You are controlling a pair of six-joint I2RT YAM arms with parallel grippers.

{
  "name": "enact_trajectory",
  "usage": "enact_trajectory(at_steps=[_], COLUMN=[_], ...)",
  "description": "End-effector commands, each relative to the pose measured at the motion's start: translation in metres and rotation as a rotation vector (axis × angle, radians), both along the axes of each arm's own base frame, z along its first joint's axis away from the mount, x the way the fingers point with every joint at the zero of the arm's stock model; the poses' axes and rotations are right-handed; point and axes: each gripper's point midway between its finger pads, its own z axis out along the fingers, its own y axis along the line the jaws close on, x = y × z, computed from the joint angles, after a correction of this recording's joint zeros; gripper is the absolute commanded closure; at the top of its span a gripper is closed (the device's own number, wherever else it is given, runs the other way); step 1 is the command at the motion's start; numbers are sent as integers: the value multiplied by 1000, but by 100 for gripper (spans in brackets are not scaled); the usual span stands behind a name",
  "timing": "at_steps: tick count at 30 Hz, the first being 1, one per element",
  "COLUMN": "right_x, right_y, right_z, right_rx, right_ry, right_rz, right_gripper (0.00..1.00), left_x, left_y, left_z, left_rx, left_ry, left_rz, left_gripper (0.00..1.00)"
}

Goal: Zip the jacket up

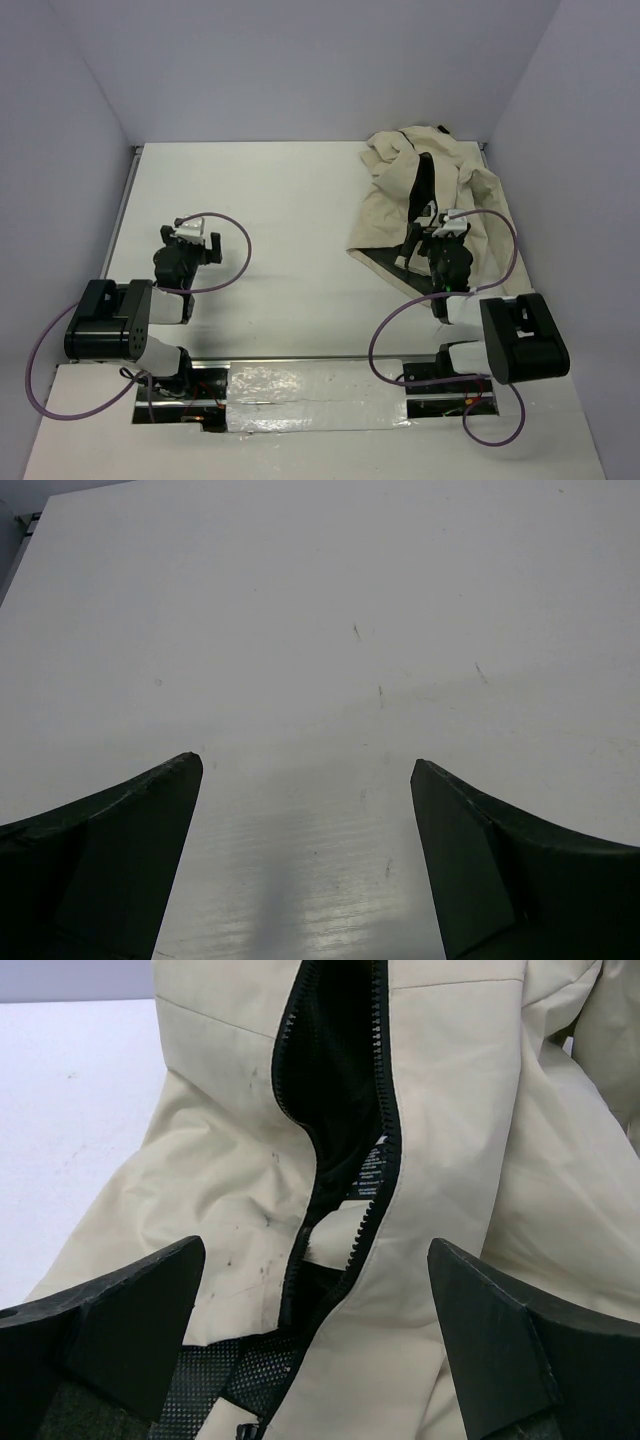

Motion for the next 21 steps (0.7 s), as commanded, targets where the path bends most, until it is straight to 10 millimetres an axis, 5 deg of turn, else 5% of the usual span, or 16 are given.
enact_trajectory(at_steps=[1,2,5,6,7,8,9,10,11,12,13,14,16,17,18,21], right_x=[14,14,24,25,24,23,27,22,19,24,28,33,47,58,65,87], right_y=[-2,-3,-1,1,21,30,40,51,65,72,77,79,78,70,65,35], right_z=[51,36,80,97,124,138,172,172,181,179,197,201,206,199,203,192], right_rx=[-7,-12,61,70,87,96,102,138,170,202,264,304,403,423,428,439], right_ry=[-121,-9,87,100,143,157,121,172,181,209,198,205,227,243,237,286], right_rz=[-13,-17,-10,25,143,204,268,321,407,441,453,455,416,355,319,114], right_gripper=[0,0,0,2,7,12,17,23,41,49,59,71,64,58,53,33], left_x=[11,11,11,13,39,46,40,46,70,75,54,65,59,68,72,80], left_y=[3,3,-2,-15,-23,-32,-45,-47,-54,-60,-83,-104,-120,-145,-158,-201], left_z=[26,26,33,32,74,84,57,64,115,105,84,114,81,106,86,95], left_rx=[-12,-12,10,5,55,62,30,35,57,71,85,120,139,150,133,73], left_ry=[-85,-85,-105,-23,-54,-5,194,246,197,276,432,408,603,574,652,676], left_rz=[7,5,-33,-110,-167,-227,-298,-313,-341,-395,-522,-554,-568,-608,-640,-717], left_gripper=[1,1,1,1,1,1,1,1,1,1,1,1,1,1,1,1])
